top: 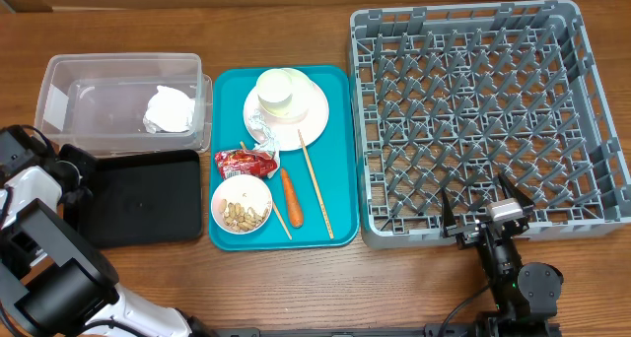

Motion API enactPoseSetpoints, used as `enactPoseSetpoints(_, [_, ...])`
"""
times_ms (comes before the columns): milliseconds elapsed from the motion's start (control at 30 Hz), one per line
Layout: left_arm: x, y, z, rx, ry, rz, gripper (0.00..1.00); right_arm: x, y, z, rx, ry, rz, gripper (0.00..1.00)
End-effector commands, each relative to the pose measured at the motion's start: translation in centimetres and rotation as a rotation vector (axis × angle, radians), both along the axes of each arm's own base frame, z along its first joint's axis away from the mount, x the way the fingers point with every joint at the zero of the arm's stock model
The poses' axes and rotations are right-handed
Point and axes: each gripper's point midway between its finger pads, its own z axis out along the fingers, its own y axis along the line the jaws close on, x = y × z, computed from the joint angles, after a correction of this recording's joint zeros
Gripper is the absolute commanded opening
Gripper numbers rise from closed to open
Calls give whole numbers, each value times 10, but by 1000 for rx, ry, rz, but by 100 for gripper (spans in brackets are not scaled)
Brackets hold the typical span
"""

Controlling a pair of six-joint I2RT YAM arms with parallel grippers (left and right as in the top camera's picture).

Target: Sort waste into correct bins and load items into the dishwasher

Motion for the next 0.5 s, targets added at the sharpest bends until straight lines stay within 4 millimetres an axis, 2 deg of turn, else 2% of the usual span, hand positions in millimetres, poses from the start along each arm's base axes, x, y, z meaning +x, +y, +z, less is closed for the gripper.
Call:
enactPoseSetpoints(0, [-1,-7,-17,-13,18,-31,4,0,0,-2,7,-1,-2,100])
enactPoseSetpoints(233, [16,-4,-8,17,-60,-89,4,0,0,-2,7,-1,-2,100])
enactPoseSetpoints(367, [36,-17,5,-28,-179,-165,6,0,0,-2,7,-1,-2,100])
enactPoseSetpoints(467, [40,-19,11,-37,-209,-181,8,0,0,-2,7,-1,-2,100])
